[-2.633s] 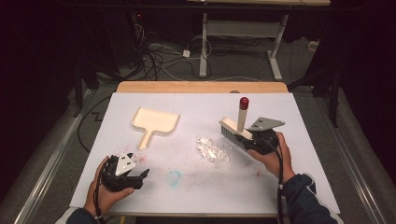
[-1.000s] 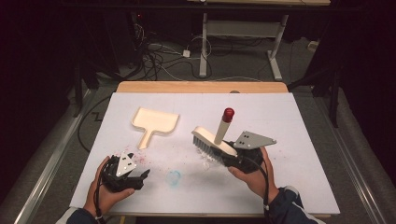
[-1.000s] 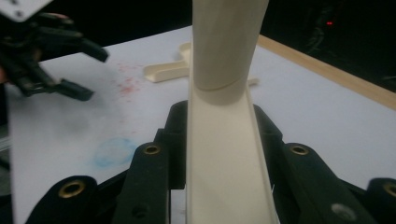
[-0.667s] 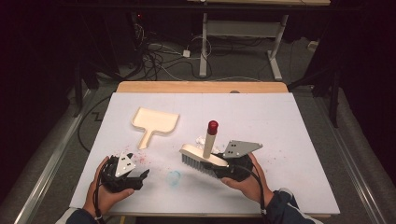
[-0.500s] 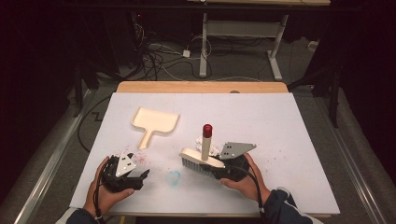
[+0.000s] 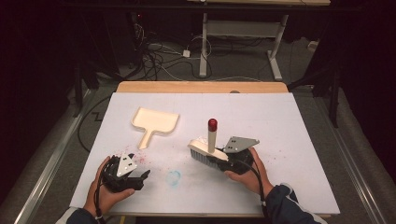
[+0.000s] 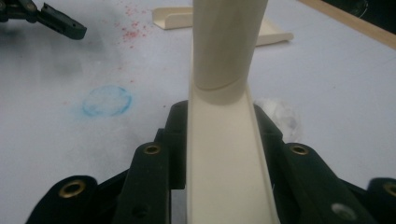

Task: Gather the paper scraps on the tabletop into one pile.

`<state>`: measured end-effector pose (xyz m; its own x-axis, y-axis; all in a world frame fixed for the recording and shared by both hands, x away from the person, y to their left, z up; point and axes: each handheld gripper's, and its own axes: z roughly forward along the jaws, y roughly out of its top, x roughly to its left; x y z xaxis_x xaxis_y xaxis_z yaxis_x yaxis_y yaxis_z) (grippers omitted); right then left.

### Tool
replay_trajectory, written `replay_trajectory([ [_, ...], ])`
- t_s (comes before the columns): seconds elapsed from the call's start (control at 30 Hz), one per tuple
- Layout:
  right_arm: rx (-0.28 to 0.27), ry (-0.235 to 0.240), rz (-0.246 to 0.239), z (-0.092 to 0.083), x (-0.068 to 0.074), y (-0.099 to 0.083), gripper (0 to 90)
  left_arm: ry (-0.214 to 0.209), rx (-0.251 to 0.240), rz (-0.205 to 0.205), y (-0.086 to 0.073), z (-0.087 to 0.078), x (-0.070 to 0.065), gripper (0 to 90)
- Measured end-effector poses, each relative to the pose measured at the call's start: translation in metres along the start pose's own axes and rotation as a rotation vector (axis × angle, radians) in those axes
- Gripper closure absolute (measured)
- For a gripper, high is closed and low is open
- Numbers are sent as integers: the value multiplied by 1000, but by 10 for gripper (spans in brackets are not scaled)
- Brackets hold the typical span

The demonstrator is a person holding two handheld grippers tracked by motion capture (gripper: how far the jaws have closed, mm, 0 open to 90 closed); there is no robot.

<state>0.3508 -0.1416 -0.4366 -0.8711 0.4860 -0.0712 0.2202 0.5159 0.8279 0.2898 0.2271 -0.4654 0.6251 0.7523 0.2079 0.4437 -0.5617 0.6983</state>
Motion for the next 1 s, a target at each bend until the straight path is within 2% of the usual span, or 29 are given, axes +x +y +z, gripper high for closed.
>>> replay_trajectory([
  [0.2, -48, -14, 0, -14, -3, 6, 673, 7, 11, 3, 1, 1, 1, 196],
  [0.3, -81, -32, -5, -25, -3, 10, 673, 23, 20, -16, 3, 4, 4, 197],
  [0.47, -127, -65, 25, -40, -5, 14, 673, 2, 24, -59, 4, 7, 11, 198],
  [0.6, -140, -105, 43, -48, -10, 13, 673, -13, 29, -80, 5, 11, 14, 199],
  [0.8, -155, -160, 66, -65, -19, 6, 672, -29, 43, -113, 11, 21, 26, 200],
  [1.0, -130, -205, 86, -75, -31, -6, 672, -46, 61, -164, 24, 42, 40, 200],
])
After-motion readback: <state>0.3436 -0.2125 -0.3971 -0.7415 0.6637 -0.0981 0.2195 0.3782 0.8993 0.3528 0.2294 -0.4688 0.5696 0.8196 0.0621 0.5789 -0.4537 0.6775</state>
